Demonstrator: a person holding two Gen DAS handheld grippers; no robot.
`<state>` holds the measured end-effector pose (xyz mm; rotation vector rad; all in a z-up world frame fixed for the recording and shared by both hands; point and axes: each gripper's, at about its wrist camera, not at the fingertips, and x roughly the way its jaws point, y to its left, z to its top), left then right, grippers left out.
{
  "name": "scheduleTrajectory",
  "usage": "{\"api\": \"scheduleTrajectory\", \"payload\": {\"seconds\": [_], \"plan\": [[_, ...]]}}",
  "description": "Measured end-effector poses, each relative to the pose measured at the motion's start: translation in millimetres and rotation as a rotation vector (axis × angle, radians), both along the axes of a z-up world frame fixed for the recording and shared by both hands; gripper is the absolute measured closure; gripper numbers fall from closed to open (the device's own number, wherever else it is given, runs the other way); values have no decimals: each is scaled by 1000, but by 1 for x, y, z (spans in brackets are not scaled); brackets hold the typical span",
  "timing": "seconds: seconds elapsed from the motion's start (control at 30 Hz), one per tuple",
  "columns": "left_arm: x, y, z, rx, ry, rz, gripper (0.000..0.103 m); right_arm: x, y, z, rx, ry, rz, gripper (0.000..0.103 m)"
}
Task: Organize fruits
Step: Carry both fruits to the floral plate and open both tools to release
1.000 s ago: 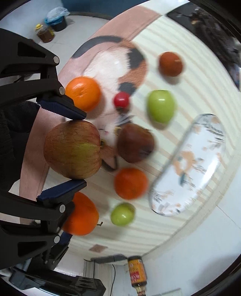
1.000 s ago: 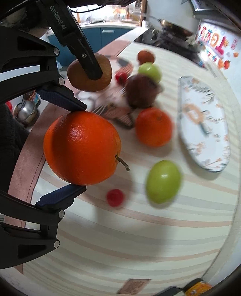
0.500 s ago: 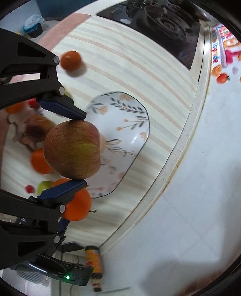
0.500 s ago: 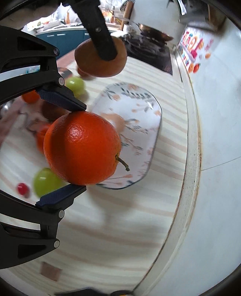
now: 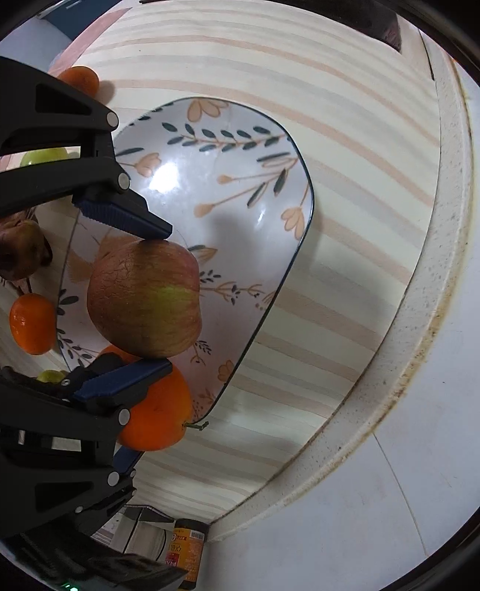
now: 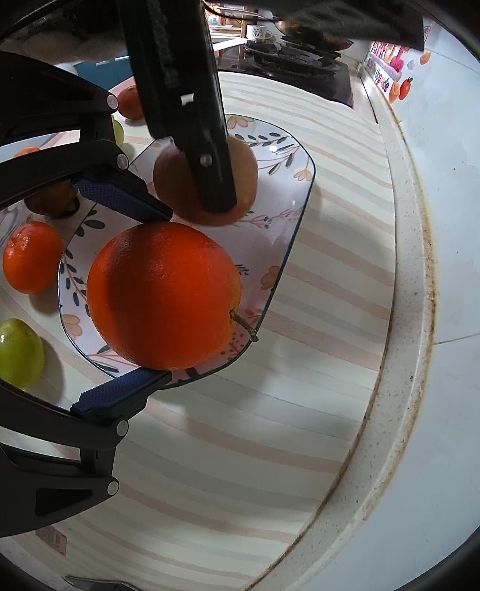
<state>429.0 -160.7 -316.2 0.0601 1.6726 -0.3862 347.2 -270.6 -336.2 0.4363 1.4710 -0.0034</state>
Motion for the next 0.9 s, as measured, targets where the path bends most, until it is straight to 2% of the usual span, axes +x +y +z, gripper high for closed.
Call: {"api": "scheduleTrajectory", "payload": {"seconds": [0.2,0.27,0.3,0.33,0.4,0.6,0.9], "plan": [[-2,-10,-1,46,0,-27,36,6,-1,0,14,38,15,21],[-1,-10,7,31,-29,-23,17,7,-1,-1,8,47,16,14],[-1,-9,13,20,-41,-21,15,8,-1,0,4,43,13,4],[-2,-8,17,17,-49,-21,12,8,-2,3,12,35,7,3],[-6,-3,26,31,-74,-13,11,7,-2,8,19,33,4,3],[-38,22,53,67,-164,-9,11,-18,7,37,-93,-12,35,3],[-95,76,104,71,-322,77,11,-81,20,94,-194,-134,52,3]]}}
